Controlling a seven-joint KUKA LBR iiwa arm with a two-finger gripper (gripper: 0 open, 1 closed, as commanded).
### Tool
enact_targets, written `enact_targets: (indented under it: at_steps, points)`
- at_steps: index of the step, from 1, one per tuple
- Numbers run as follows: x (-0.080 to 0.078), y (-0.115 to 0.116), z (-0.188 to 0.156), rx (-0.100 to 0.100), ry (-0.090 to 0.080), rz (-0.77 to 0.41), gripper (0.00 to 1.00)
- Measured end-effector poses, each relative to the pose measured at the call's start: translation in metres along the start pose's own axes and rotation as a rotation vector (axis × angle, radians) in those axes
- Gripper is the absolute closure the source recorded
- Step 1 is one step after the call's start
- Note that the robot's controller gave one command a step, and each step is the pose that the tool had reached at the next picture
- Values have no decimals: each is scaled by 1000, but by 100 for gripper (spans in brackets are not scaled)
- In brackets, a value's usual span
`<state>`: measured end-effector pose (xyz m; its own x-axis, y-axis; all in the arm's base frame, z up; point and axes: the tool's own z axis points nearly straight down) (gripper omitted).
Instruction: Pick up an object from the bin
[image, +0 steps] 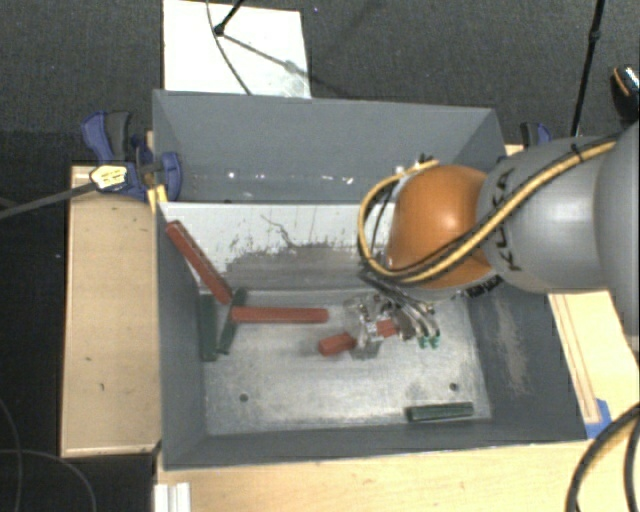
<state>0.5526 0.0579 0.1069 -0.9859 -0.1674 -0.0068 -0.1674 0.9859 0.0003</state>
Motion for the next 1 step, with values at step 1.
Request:
enact_targets:
  at_steps: [1]
  points:
    - [-1, 0, -11, -1, 0, 6, 100]
